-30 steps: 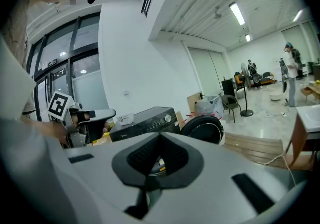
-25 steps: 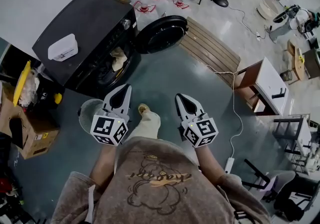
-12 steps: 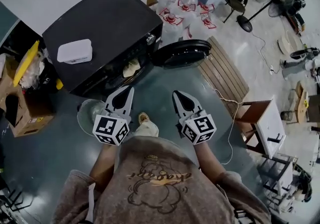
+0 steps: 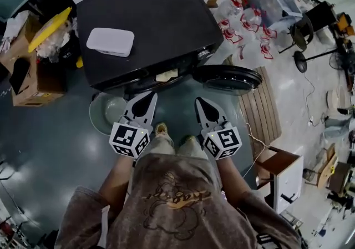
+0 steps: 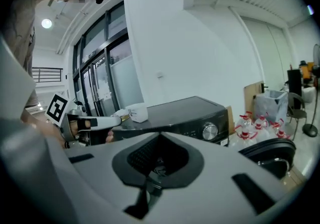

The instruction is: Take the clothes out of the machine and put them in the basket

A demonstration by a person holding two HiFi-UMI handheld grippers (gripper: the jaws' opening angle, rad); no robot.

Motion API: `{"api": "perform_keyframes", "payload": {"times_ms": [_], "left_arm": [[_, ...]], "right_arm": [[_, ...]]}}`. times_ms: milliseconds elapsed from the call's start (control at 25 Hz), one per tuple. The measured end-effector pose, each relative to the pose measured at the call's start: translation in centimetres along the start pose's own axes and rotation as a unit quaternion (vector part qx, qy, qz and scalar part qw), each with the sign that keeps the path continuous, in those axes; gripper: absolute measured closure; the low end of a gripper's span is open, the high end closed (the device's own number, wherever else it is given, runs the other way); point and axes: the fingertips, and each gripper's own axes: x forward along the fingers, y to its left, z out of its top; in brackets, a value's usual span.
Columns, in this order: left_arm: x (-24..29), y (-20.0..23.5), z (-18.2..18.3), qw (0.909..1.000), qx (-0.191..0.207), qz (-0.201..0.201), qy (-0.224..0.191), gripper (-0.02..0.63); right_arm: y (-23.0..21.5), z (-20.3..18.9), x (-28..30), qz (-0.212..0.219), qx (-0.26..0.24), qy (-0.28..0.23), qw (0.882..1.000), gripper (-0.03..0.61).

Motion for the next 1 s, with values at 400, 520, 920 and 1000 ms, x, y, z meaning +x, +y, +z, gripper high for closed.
{"api": "perform_keyframes", "payload": {"times_ms": [400, 520, 920, 1000], "left_arm": [[2.1, 2.5, -5.6, 0.9950, -0.028, 0.091, -0.030, 0.606], [3.3, 3.0, -8.3, 0.9938, -0.030, 0.102, -0.033, 0.606], [6.6, 8.0, -19.9, 0.9923, -0.023, 0.113, -0.046, 0.606], [7.2, 9.3, -21.8, 0.9917, -0.017, 0.117, -0.051, 0.606]], "right_arm": [[-2.9, -5.2, 4.3, 0.081, -0.030, 0.033, 0.996, 0.581], [-4.3, -7.3, 6.4, 0.099, -0.025, 0.029, 0.994, 0.581], [-6.4, -19.8, 14.6, 0.162, -0.017, 0.034, 0.986, 0.581], [-6.7, -21.9, 16.1, 0.164, -0.021, 0.029, 0.986, 0.581]]}}
